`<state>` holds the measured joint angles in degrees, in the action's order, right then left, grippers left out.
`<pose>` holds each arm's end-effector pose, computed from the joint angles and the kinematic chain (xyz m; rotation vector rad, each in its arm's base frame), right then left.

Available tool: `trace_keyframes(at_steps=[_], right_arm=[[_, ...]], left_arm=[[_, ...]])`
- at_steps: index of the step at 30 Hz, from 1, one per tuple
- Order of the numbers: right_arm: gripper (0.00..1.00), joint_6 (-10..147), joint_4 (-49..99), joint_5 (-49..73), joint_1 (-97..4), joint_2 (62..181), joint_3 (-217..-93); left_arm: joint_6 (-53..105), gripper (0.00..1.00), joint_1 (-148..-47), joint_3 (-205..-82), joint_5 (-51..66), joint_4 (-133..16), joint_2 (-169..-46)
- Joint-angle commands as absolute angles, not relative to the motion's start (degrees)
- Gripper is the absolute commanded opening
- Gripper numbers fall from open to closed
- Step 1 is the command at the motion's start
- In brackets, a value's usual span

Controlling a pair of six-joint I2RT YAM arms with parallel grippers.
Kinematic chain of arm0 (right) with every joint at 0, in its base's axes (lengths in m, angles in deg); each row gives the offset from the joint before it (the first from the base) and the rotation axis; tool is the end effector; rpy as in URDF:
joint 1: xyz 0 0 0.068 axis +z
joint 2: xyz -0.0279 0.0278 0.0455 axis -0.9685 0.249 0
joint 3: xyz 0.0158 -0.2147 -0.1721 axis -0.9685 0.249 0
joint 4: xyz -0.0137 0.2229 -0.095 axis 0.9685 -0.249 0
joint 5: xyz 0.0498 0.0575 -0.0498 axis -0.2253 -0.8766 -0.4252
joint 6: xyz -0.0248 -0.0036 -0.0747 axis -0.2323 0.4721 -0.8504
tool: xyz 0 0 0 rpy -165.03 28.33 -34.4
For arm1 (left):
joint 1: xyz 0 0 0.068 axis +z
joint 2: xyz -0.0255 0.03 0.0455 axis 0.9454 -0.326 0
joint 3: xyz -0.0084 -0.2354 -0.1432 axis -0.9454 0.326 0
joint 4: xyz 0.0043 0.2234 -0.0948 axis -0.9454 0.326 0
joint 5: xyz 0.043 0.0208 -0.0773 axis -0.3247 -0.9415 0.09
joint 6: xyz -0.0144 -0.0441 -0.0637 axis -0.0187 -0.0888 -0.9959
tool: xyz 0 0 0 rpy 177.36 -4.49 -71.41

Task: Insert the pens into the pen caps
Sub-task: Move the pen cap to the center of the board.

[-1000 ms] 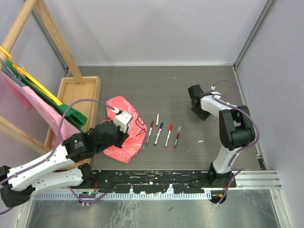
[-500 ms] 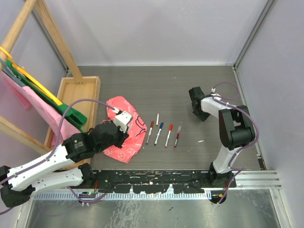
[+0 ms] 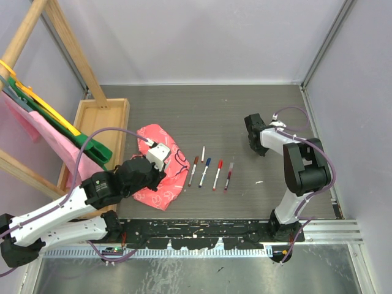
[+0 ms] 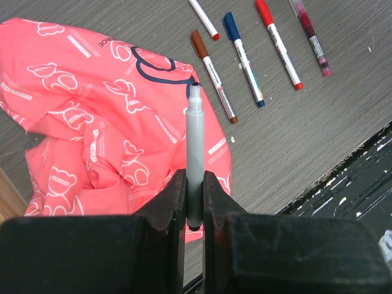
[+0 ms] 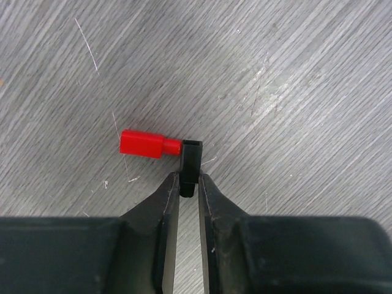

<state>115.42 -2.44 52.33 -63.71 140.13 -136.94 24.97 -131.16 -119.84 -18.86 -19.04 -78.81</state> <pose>0.3175 0.0299 0.1461 1.0217 2.3192 -0.3802 0.1036 -0.1383 0.2953 0.7105 2.0547 -0.3874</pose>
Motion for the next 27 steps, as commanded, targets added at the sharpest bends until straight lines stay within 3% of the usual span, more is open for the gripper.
trace_keyframes(at_steps=[1,9,15,21,27], right_arm=[[0.19,113.2,-3.2,52.3,-64.0,137.6,-134.8],[0.16,111.6,-1.0,51.6,-64.0,126.1,-127.6],[0.09,101.4,3.3,42.4,-60.3,120.1,-125.2],[0.07,91.6,6.0,40.2,-50.2,124.6,-129.2],[0.06,87.0,4.0,39.4,-48.4,133.0,-135.5]], left_arm=[[25.9,0.00,-131.0,-122.2,-19.1,-20.6,-78.1],[25.9,0.00,-130.9,-122.2,-19.0,-20.7,-78.1],[26.0,0.00,-131.0,-122.1,-18.9,-20.9,-78.2],[26.0,0.00,-131.0,-122.2,-18.8,-21.0,-78.6],[25.9,0.00,-130.9,-122.0,-18.0,-21.1,-78.7]])
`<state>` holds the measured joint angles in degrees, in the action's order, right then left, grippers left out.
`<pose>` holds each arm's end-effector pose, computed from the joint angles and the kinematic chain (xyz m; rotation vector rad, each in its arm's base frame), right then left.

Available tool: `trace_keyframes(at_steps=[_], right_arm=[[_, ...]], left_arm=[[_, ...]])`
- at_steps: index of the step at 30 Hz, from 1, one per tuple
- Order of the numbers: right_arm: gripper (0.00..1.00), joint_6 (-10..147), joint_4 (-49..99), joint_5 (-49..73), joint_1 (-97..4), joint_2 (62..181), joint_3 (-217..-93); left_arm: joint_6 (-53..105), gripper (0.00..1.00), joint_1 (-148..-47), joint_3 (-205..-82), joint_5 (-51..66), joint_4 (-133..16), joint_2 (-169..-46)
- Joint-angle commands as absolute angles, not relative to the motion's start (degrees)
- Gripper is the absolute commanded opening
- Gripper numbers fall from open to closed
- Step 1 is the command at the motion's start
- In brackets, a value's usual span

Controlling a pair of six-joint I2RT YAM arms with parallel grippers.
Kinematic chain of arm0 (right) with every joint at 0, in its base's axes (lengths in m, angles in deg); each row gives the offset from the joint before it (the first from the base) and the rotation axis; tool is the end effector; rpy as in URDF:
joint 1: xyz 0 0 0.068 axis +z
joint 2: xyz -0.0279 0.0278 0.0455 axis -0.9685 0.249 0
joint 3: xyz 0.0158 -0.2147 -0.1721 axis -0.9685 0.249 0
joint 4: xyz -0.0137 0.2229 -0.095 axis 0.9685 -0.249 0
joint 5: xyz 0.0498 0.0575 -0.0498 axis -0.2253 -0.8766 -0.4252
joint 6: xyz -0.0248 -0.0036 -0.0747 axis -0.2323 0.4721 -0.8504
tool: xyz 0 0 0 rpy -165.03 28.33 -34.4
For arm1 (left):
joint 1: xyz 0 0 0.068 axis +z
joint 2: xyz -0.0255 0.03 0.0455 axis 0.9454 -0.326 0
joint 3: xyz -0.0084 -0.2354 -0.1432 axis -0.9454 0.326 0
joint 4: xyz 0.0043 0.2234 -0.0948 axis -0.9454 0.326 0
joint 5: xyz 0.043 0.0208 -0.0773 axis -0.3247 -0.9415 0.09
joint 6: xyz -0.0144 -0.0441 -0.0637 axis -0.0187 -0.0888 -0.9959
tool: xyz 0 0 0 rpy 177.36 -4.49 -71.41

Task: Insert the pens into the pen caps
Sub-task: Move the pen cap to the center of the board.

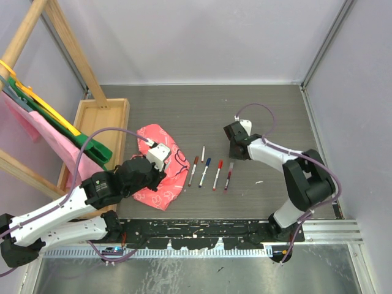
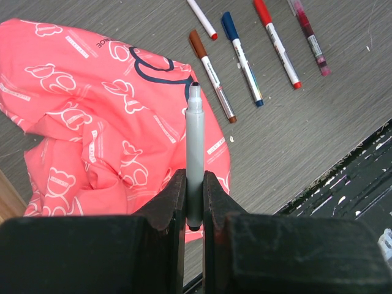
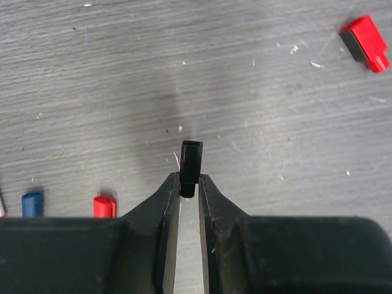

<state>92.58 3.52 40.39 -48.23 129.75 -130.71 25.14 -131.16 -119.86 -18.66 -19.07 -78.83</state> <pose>0.2773 0.1170 0.1695 0.1973 2.5170 -0.0710 0.1035 -0.1386 0.2954 0.7155 2.0536 -0.3894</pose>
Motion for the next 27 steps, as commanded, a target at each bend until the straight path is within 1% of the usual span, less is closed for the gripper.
trace_keyframes(at_steps=[1,7,12,17,22,27], right_arm=[[0.06,86.1,3.6,38.5,-48.4,134.1,-136.4],[0.07,85.3,3.0,37.3,-48.5,139.1,-138.3],[0.08,84.6,3.5,37.7,-49.1,140.4,-138.8],[0.12,83.5,3.6,35.5,-51.1,141.6,-139.7],[0.28,82.2,2.2,34.6,-51.9,143.0,-140.6],[0.35,82.5,1.6,34.6,-51.9,143.2,-141.0]], left_arm=[[25.9,0.00,-131.0,-122.0,-17.9,-21.1,-78.8],[26.0,0.00,-130.9,-122.2,-18.0,-21.0,-79.3],[26.0,0.00,-131.0,-122.1,-18.4,-21.0,-79.1],[26.1,0.00,-131.0,-122.2,-18.4,-21.0,-79.3],[26.1,0.00,-130.9,-122.1,-18.6,-21.0,-79.4],[26.1,0.00,-130.9,-122.1,-18.6,-21.1,-79.4]])
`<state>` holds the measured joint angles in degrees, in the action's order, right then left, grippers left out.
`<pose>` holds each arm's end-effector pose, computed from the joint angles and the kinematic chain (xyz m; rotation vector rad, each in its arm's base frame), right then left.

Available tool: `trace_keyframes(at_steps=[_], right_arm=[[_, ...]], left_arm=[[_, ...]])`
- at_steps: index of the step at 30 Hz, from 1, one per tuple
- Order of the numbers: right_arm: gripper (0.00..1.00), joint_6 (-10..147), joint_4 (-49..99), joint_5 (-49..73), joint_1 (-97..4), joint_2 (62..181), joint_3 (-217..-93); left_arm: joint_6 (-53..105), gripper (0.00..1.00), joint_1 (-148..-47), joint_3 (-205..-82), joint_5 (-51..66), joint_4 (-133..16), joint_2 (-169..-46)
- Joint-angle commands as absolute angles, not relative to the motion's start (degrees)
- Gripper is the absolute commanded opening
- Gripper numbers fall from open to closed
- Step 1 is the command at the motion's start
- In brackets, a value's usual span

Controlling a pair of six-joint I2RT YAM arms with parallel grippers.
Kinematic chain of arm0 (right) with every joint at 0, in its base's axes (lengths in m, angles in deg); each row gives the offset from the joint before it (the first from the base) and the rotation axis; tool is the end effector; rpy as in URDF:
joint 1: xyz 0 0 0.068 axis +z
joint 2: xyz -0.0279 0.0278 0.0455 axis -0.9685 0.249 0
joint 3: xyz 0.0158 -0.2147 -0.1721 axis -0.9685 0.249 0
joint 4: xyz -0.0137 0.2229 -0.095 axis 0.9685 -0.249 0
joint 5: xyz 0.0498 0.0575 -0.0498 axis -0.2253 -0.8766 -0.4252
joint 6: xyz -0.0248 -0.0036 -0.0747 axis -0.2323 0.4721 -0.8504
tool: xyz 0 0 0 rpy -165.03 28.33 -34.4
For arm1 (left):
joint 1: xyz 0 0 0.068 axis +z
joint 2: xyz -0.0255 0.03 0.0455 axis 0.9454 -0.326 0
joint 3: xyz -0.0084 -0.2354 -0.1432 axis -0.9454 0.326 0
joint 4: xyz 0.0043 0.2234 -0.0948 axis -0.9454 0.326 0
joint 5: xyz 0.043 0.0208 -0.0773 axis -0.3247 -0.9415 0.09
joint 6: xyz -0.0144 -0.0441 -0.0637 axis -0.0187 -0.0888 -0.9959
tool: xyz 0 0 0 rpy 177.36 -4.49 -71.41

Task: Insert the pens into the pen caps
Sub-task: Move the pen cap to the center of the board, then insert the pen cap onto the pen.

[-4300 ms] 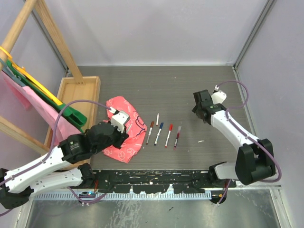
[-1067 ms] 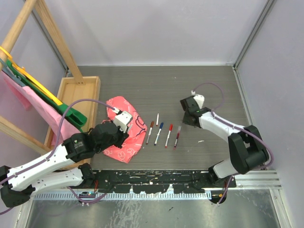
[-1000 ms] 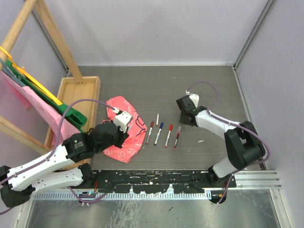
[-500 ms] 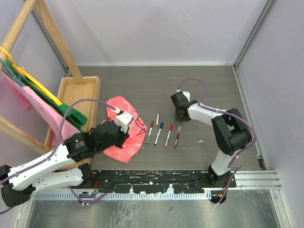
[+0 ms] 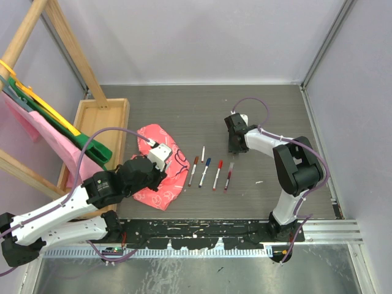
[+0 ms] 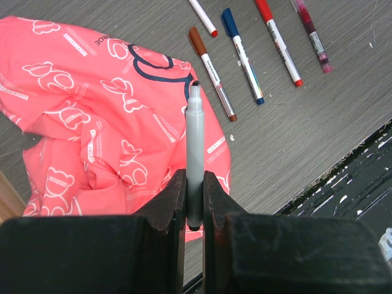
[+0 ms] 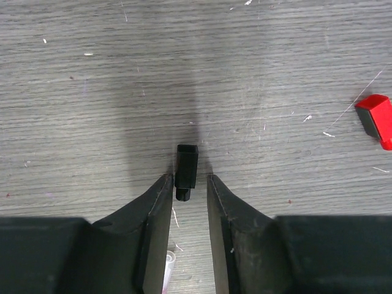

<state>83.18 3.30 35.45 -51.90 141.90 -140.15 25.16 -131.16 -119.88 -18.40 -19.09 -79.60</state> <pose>0.3244 0.1226 0.1490 0.0336 2.6107 -0.0883 0.1045 -0.1410 0.2935 0.7251 2.0636 -0.3852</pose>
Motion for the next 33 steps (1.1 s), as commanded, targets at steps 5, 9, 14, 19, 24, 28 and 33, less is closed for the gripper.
trace_keyframes(at_steps=[5,9,14,19,24,28,33], right_arm=[[0.40,83.6,2.3,34.1,-52.5,142.8,-141.5],[0.40,84.5,2.7,30.4,-53.3,144.3,-142.5],[0.38,87.0,2.2,30.1,-54.0,146.5,-143.3],[0.37,88.0,0.4,32.1,-54.0,146.5,-143.4],[0.34,88.1,-0.6,34.3,-54.4,146.3,-143.0],[0.30,89.5,-1.0,33.4,-55.7,146.3,-142.4],[0.15,89.8,0.6,30.2,-57.1,144.5,-140.4]], left_arm=[[26.2,0.00,-130.9,-122.1,-18.5,-21.0,-79.6],[26.1,0.00,-130.9,-122.1,-18.6,-21.0,-79.4],[26.1,0.00,-130.9,-122.2,-18.7,-20.9,-79.3],[26.1,0.00,-130.9,-122.1,-19.0,-20.8,-79.2],[26.2,0.00,-131.0,-122.2,-18.9,-20.8,-79.5],[26.1,0.00,-130.9,-122.1,-18.9,-20.9,-79.5],[26.0,0.00,-130.9,-122.3,-21.0,-20.5,-80.0]])
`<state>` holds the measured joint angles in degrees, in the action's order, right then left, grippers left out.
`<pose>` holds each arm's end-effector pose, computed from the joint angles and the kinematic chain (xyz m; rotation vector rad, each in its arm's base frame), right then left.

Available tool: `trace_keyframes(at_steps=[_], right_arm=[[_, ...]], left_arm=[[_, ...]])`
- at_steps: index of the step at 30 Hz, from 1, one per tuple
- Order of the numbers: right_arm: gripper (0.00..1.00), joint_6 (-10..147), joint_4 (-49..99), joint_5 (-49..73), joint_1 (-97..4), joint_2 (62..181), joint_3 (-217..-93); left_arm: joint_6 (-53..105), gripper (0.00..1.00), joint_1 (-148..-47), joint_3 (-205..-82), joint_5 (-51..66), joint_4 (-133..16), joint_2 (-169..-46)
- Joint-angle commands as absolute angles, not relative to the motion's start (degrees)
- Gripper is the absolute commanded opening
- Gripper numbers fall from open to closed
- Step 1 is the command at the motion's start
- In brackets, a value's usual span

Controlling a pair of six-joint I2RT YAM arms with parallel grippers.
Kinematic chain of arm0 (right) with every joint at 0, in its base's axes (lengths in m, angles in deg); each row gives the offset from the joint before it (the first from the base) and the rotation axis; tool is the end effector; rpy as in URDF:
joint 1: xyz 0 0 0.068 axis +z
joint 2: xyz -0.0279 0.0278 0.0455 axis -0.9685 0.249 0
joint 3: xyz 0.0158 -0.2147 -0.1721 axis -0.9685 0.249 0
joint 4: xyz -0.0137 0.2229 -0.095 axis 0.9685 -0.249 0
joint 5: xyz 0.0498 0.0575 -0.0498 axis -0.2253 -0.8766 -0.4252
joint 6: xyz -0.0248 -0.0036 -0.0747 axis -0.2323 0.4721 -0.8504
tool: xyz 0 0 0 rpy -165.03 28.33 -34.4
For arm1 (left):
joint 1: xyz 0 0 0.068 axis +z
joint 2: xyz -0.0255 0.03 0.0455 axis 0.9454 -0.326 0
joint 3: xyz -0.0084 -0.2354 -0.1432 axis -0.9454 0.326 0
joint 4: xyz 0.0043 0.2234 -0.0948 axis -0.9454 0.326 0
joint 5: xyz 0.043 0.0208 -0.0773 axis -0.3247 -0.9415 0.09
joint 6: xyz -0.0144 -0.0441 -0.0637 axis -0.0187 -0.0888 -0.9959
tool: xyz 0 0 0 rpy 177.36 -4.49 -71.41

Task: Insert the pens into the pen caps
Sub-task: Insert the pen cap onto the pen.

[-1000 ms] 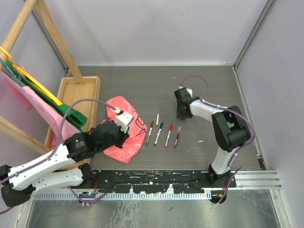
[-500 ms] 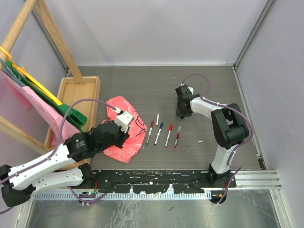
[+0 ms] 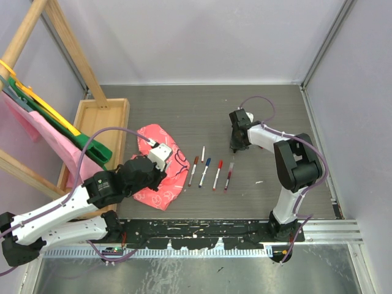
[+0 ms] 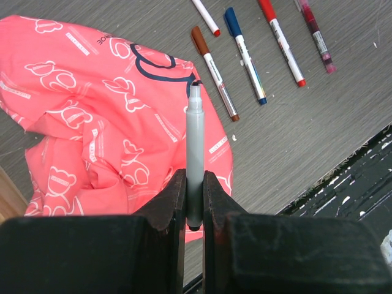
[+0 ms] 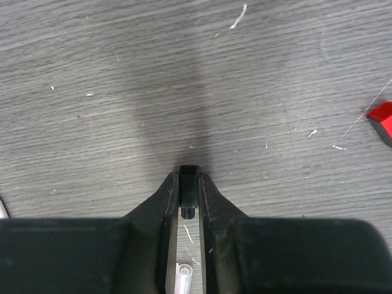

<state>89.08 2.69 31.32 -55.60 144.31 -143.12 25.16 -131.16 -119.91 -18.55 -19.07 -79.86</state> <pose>0.3416 0.1101 0.1475 0.2318 2.6289 0.0122 0.1050 -0.1415 0.2929 0.7255 2.0665 -0.3798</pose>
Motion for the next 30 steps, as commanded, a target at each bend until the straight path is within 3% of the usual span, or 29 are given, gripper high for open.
trace_keyframes(at_steps=[1,7,21,30], right_arm=[[0.11,89.5,1.2,29.8,-57.1,143.5,-140.0],[0.00,88.3,2.9,28.2,-57.1,136.0,-139.1],[0.00,88.7,9.5,26.3,-57.6,101.5,-126.6],[0.00,92.3,9.3,15.8,-58.0,89.7,-124.0]], left_arm=[[25.7,0.00,-130.9,-122.2,-21.8,-20.5,-80.0],[23.6,0.00,-130.9,-121.0,-21.1,-22.7,-78.7],[16.7,0.00,-130.4,-121.2,-17.8,-32.2,-76.2],[10.6,0.00,-130.2,-123.5,-18.9,-35.9,-75.5]])
